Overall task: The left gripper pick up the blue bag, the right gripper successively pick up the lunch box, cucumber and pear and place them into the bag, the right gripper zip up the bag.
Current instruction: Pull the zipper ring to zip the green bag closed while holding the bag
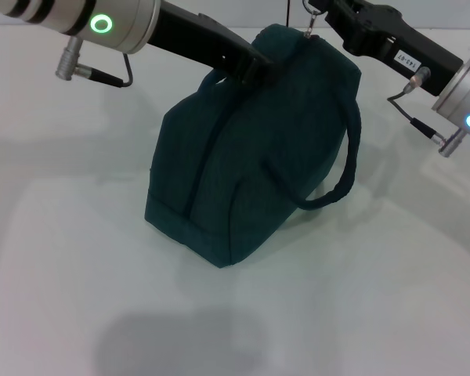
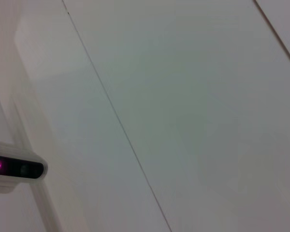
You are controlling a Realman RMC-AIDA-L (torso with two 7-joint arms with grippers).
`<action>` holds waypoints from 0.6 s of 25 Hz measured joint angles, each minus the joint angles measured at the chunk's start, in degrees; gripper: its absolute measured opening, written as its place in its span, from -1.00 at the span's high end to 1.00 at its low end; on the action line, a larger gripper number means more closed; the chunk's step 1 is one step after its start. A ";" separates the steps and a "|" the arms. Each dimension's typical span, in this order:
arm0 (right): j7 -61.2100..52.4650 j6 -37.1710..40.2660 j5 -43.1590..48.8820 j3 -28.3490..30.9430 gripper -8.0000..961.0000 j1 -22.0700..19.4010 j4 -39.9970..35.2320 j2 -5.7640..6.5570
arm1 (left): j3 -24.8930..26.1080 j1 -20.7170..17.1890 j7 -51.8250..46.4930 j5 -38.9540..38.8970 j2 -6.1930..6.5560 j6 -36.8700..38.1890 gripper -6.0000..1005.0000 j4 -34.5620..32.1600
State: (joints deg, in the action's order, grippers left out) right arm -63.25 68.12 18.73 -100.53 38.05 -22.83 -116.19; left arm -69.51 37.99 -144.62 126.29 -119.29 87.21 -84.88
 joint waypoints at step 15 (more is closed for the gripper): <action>-2.79 -10.58 -3.84 0.43 0.93 -1.28 3.06 0.00 | 0.50 0.02 0.73 -1.62 0.20 2.21 0.91 -2.55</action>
State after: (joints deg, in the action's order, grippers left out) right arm -66.04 57.54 14.89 -100.10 36.77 -19.78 -116.19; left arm -69.01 38.00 -143.89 124.67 -119.09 89.42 -87.43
